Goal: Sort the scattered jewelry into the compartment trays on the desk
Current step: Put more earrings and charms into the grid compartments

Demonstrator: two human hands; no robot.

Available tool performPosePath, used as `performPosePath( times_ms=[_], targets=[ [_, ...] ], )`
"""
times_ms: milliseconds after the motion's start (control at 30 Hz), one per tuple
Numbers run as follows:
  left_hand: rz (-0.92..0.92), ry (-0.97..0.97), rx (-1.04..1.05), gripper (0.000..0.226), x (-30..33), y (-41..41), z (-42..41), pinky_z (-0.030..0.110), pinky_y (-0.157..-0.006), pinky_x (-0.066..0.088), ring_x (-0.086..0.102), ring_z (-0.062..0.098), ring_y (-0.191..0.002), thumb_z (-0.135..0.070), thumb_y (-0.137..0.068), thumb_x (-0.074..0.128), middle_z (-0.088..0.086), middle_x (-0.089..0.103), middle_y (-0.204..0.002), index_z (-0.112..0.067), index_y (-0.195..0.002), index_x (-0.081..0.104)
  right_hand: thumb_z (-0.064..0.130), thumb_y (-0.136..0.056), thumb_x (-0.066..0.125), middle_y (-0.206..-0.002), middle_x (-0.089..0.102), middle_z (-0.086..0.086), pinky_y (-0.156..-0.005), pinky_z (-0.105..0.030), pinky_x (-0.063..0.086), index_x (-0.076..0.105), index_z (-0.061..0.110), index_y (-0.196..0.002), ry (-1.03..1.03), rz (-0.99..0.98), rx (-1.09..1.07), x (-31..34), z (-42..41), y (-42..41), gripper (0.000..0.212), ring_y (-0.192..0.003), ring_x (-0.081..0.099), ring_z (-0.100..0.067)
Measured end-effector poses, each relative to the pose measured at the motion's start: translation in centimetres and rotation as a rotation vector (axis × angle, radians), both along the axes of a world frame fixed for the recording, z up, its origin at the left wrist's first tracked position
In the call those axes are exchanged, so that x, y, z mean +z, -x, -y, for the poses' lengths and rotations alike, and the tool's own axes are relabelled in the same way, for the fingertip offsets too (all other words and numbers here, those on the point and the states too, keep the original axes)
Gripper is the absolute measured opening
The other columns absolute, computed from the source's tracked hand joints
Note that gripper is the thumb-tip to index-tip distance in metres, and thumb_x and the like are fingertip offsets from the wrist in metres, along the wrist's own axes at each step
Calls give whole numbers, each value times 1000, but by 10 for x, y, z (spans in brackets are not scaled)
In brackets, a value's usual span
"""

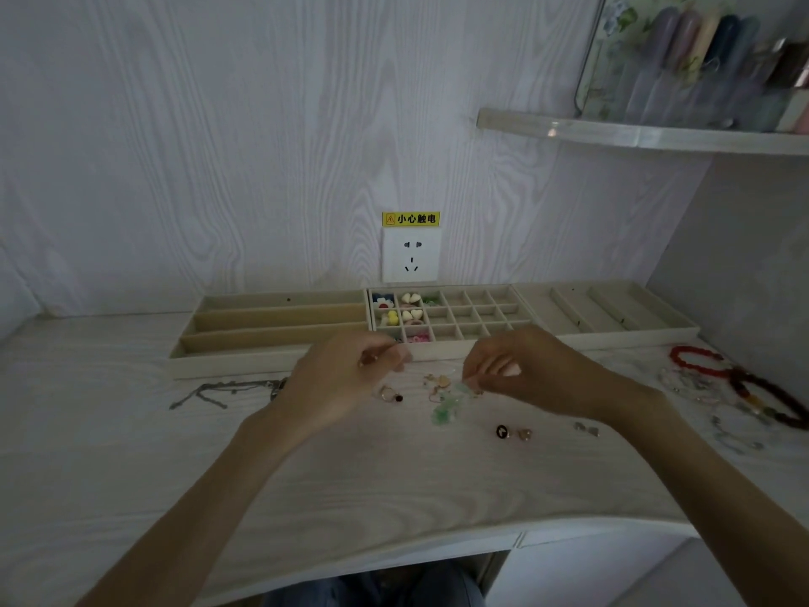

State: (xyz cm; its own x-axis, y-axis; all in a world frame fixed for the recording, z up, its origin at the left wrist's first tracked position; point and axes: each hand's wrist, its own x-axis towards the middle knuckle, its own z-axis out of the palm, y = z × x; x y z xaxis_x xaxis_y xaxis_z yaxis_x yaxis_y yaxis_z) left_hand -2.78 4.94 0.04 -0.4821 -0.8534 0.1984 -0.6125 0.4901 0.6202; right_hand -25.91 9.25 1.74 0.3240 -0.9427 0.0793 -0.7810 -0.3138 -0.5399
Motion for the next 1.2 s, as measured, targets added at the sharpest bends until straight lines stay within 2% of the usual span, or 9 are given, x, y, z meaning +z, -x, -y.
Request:
performPosePath(
  times_ms=[100, 200, 333, 500, 767, 867, 967, 1067, 1200],
  targets=[
    [-96, -59, -118, 22, 14, 10, 0, 0, -69, 39, 57, -15, -84, -35, -93, 52, -24, 65, -95, -30, -107, 69, 21, -81, 71, -80, 72, 9, -76, -21, 56, 75, 19, -87, 19, 55, -5, 16, 6, -4, 7, -74, 67, 0],
    [-122, -73, -182, 23, 24, 20, 4, -1, -72, 40, 56, -17, -85, -29, -87, 65, -18, 67, -100, -25, -109, 69, 19, -81, 72, -79, 72, 8, -74, -18, 56, 75, 21, -87, 48, 71, -22, 29, 14, -6, 8, -73, 67, 0],
    [-141, -86, -177, 37, 33, 31, 17, 8, -78, 48, 63, -8, -86, -36, -77, 73, -12, 69, -98, -23, -111, 68, 18, -78, 74, -67, 70, 8, -65, -6, 49, 76, 20, -86, 64, 84, -67, 42, 28, -7, 9, -63, 66, 3],
    [-182, -6, -111, 26, 35, 44, 44, 28, -80, 55, 66, 0, -81, -37, -73, 77, -13, 71, -92, -29, -98, 72, 19, -74, 78, -70, 71, 9, -63, -5, 47, 76, 22, -81, 97, 153, -147, 52, 51, -10, 8, -65, 65, 4],
    [-367, -48, -36, 15, 37, 60, 98, 31, -87, 54, 68, 6, -85, -19, -81, 72, -4, 73, -90, -18, -96, 75, 15, -75, 77, -69, 72, 1, -63, -10, 51, 71, 24, -76, 182, 332, -294, 54, 94, -7, 11, -64, 68, -3],
    [-311, -79, -39, 11, 28, 67, 117, 33, -89, 53, 68, 5, -86, -21, -78, 75, -6, 73, -89, -26, -88, 74, 10, -78, 73, -74, 73, 1, -65, -8, 50, 72, 23, -82, 108, 320, -298, 45, 104, 0, 14, -70, 69, -3],
    [-197, -119, -23, 14, 20, 75, 129, 38, -88, 54, 68, 6, -83, -24, -75, 77, -6, 74, -83, -36, -76, 71, 7, -77, 72, -77, 72, 0, -65, -14, 50, 70, 20, -86, -4, 258, -351, 35, 109, 8, 16, -77, 68, -8],
    [-118, -135, -28, 13, 9, 82, 136, 39, -87, 54, 68, 5, -83, -22, -74, 78, -6, 74, -82, -32, -79, 72, 4, -74, 74, -73, 70, 0, -66, -21, 50, 68, 20, -78, -83, 177, -419, 29, 118, 12, 18, -77, 68, -14],
    [-49, -97, 7, 12, 0, 85, 142, 36, -87, 53, 67, 5, -86, -26, -73, 78, -11, 73, -86, -32, -82, 74, -1, -69, 75, -80, 73, -12, -82, -34, 57, 68, 15, -77, -174, 183, -404, 27, 130, 13, 19, -82, 71, -23]
  ],
)
